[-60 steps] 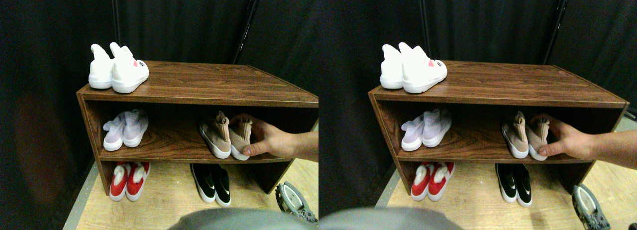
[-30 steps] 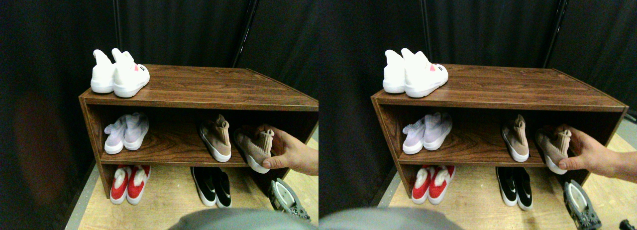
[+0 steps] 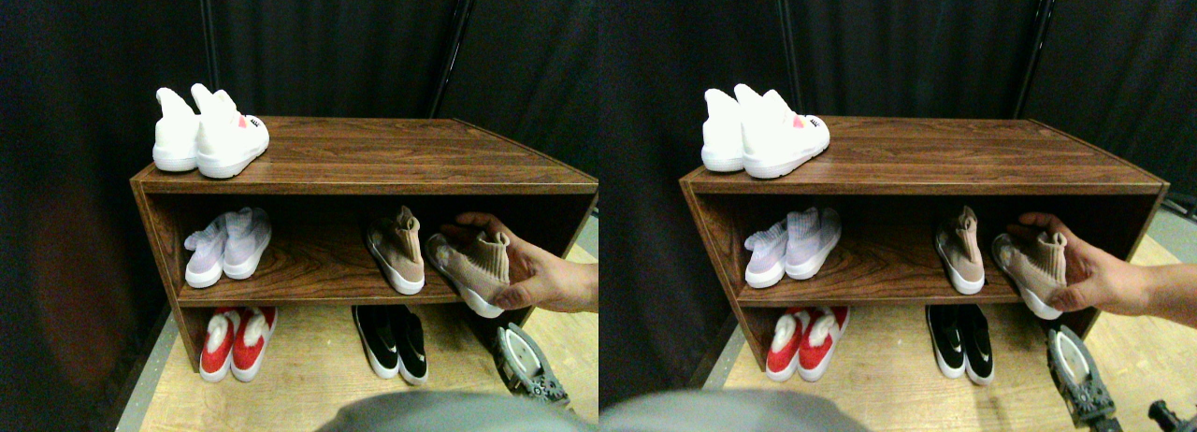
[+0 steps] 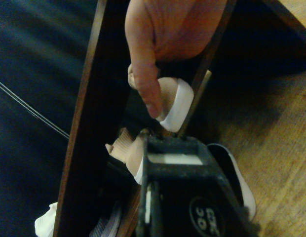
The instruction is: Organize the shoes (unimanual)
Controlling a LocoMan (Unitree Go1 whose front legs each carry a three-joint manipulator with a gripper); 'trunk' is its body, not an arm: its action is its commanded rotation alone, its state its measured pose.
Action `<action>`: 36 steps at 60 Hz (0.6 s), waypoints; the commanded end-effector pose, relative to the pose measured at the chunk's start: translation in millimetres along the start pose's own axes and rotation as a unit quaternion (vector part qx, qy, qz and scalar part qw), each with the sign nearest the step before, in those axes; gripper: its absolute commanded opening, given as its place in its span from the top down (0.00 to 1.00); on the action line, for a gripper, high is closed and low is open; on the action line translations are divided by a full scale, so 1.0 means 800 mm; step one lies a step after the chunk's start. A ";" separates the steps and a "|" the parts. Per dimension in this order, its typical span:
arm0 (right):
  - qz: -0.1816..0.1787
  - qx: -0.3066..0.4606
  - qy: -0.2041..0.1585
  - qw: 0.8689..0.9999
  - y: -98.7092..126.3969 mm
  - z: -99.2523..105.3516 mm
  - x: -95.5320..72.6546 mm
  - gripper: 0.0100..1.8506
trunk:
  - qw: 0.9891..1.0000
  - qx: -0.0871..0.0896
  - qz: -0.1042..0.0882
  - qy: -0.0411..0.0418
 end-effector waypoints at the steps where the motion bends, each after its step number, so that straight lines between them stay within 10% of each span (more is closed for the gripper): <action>1: 0.023 -0.003 -0.007 1.000 0.012 0.003 -0.001 0.97 | 1.000 -0.012 -0.002 0.004; 36: 0.018 0.006 -0.004 1.000 0.017 0.001 -0.004 0.97 | 1.000 -0.015 0.003 0.004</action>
